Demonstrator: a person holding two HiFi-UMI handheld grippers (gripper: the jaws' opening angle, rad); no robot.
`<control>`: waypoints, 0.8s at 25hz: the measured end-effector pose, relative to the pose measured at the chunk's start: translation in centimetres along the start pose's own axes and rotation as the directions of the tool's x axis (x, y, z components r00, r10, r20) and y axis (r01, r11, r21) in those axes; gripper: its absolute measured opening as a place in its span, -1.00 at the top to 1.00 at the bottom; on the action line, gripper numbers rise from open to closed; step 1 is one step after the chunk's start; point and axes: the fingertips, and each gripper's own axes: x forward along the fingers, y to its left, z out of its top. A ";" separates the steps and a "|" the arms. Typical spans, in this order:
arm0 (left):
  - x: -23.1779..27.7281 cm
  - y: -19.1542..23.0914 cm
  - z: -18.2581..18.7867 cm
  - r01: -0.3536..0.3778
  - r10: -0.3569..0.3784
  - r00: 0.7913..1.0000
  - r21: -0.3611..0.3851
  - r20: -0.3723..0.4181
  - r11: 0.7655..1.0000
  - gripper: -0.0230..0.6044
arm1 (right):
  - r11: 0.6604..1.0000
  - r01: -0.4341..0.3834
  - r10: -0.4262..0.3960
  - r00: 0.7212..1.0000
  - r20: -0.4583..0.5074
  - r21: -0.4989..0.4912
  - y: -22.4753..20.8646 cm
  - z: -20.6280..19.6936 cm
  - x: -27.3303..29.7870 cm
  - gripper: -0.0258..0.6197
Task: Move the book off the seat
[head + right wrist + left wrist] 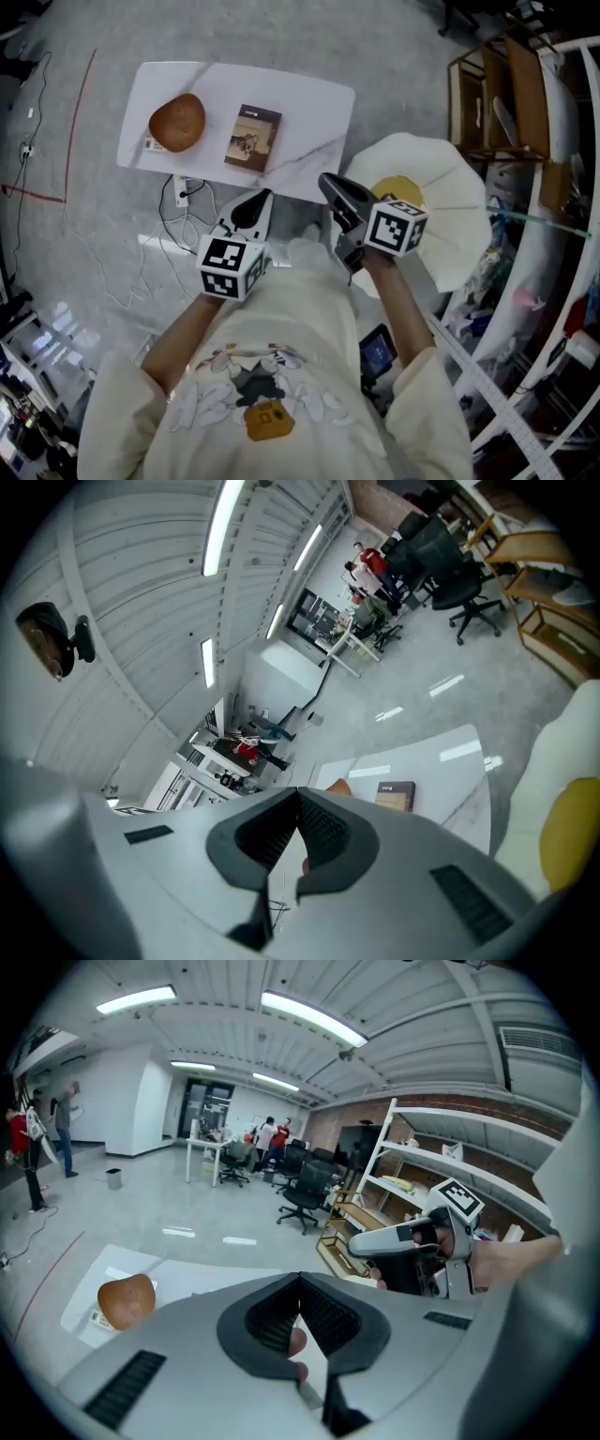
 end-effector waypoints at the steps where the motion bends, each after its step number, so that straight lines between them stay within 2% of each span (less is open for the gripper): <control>1: -0.1 -0.9 0.4 0.012 -0.012 1.000 0.010 0.001 1.000 0.89 | 1.000 0.004 -0.004 1.000 0.019 -0.013 0.5 0.4 -1.0 0.89; 5: -0.4 -3.9 2.2 0.063 -0.063 0.998 0.063 -0.005 0.996 0.89 | 0.997 0.053 -0.046 0.991 0.125 -0.057 2.4 2.2 -4.6 0.89; 11: -1.3 -9.9 6.1 0.188 -0.195 0.980 0.138 0.038 0.972 0.89 | 0.985 0.150 -0.115 0.941 0.317 -0.090 5.5 3.9 -10.4 0.89; 15: -2.4 -14.9 8.5 0.271 -0.292 0.952 0.187 0.091 0.944 0.89 | 0.949 0.260 -0.166 0.894 0.417 -0.180 6.4 3.9 -14.4 0.89; 18: -3.2 -18.3 9.2 0.329 -0.360 0.926 0.224 0.114 0.917 0.89 | 0.914 0.345 -0.204 0.848 0.489 -0.216 6.8 3.2 -17.4 0.89; 20: -3.8 -20.1 9.2 0.338 -0.378 0.917 0.257 0.126 0.905 0.89 | 0.888 0.400 -0.228 0.811 0.539 -0.226 7.5 2.7 -19.5 0.89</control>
